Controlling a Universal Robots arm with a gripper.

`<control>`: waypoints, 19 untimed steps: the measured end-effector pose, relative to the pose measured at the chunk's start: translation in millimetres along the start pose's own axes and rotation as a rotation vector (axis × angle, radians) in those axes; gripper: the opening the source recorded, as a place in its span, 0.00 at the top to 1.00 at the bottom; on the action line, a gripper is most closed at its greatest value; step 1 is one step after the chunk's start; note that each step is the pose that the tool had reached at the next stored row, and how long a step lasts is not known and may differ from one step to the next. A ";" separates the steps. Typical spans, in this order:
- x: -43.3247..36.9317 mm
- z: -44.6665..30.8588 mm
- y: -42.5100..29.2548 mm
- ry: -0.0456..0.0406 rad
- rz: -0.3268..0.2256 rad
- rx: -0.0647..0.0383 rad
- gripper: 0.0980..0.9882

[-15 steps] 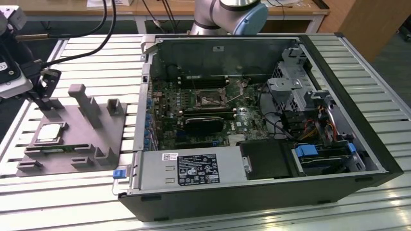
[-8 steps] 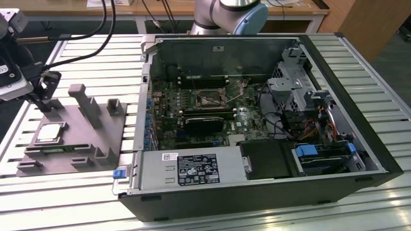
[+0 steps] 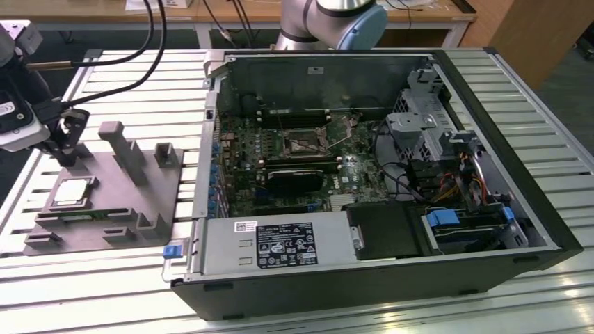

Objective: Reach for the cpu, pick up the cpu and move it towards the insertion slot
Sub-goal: 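Pick up the cpu and move it towards the insertion slot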

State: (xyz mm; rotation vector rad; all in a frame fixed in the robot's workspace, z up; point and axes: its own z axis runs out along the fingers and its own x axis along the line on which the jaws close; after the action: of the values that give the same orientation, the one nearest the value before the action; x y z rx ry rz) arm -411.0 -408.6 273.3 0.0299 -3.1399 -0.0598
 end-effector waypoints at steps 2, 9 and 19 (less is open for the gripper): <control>1.6 2.7 -0.1 -0.0001 0.000 0.000 0.99; 7.4 10.8 -0.2 -0.0002 0.000 0.000 0.99; 14.1 19.9 -0.5 -0.0002 0.000 0.000 0.99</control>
State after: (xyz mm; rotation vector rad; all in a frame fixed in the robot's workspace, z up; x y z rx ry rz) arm -425.1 -408.6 253.4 0.0300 -3.1400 -0.0600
